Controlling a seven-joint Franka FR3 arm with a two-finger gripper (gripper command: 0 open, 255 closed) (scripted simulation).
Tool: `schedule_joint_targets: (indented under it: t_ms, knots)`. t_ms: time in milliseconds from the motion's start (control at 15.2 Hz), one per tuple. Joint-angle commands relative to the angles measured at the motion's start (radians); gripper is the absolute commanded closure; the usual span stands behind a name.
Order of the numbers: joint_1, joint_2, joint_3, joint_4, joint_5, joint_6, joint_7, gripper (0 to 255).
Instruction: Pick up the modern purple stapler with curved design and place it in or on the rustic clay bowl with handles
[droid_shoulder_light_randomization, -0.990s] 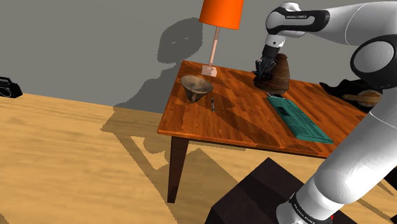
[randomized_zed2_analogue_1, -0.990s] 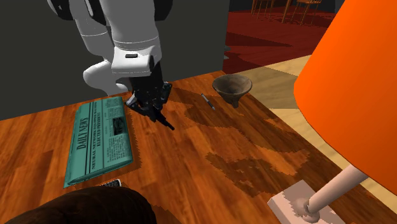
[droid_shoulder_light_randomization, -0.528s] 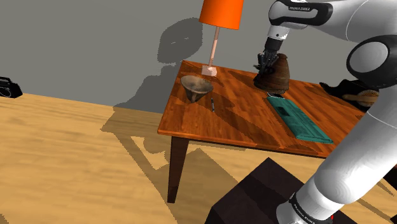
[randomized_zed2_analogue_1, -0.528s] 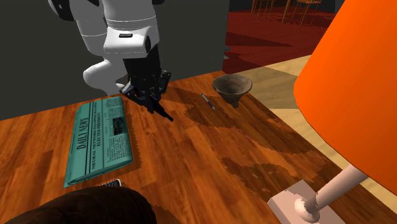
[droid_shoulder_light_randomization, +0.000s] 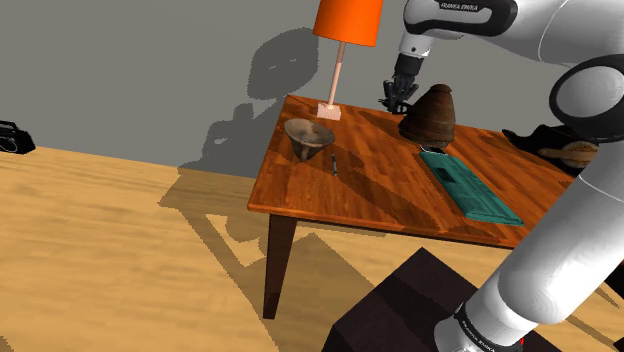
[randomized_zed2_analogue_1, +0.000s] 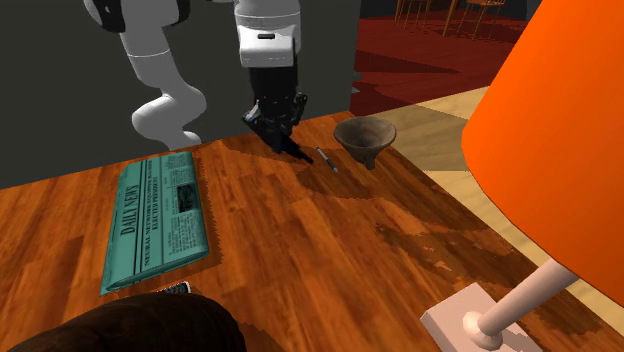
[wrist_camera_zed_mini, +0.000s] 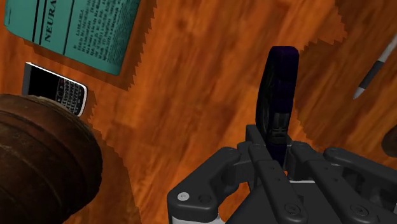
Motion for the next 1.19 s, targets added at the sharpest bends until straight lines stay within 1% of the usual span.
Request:
schedule_joint_targets:
  t_ms: [0,330,594,858,1122]
  knots:
    - [0.024,0.021,0.023,0.022,0.005,-0.002,0.048,255]
    - [0.081,0.064,0.074,0.074,0.011,-0.013,0.157,255]
    - [0.125,0.117,0.112,0.143,0.016,-0.029,0.240,255]
    - [0.169,0.189,0.145,0.240,0.021,-0.054,0.319,255]
    - [0.213,0.285,0.174,0.375,0.024,-0.094,0.395,255]
